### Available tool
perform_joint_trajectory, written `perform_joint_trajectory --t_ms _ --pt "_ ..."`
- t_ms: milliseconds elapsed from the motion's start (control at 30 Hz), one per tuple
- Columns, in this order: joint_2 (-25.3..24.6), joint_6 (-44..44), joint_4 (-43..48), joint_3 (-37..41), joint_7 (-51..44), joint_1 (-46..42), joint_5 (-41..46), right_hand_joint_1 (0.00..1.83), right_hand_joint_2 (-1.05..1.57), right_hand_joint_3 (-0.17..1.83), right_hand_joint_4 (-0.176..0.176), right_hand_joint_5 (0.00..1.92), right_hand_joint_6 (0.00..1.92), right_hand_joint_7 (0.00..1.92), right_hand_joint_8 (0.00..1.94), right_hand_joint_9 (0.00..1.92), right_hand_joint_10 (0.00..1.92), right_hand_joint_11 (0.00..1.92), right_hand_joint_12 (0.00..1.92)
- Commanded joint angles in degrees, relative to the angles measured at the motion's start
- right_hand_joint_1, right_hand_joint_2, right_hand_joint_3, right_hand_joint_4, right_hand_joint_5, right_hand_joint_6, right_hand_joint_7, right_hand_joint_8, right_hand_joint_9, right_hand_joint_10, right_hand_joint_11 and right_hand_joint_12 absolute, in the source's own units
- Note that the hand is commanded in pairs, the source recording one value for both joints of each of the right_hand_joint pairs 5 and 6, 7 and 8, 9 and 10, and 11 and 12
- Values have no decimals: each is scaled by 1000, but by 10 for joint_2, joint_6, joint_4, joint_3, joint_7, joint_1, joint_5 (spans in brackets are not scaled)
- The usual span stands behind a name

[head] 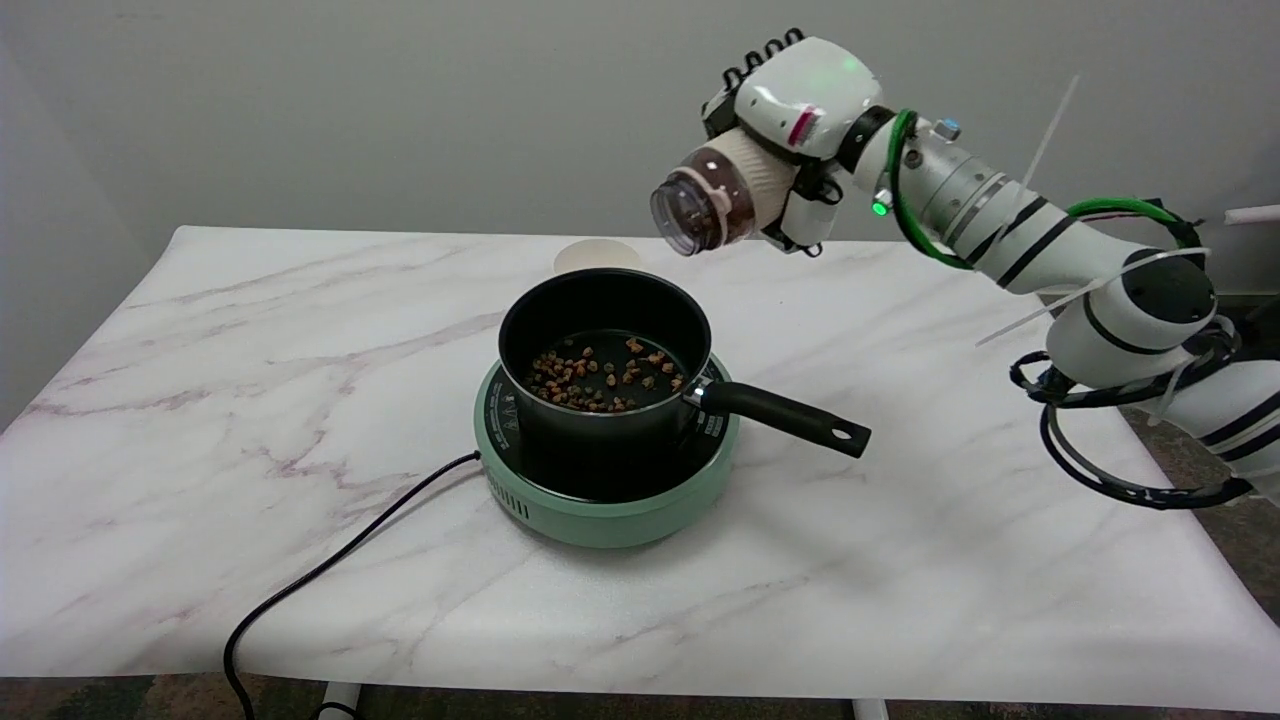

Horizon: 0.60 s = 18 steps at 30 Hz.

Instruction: Place the bottle onto the table.

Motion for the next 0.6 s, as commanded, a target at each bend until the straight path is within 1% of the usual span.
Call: perform_joint_trajectory --t_ms 33,167,267,367,600 --pt "-21 -21 -34 196 -3 -141 193 1487 132 1356 0 1393 1393 1359 1359 1130 1130 948 948" --pt "-25 -17 -53 240 -3 -175 267 1498 132 1370 0 1392 1392 1370 1370 1141 1141 958 958" --pt "-28 -10 -65 265 -3 -200 323 1505 173 1345 0 1405 1405 1388 1388 1160 1160 978 978" --pt "-32 1 -80 283 -3 -215 359 1503 203 1331 0 1412 1412 1402 1402 1175 1175 995 995" --pt "-46 58 -146 298 -3 -229 449 1514 267 1274 0 1433 1433 1421 1421 1192 1192 1015 1015"
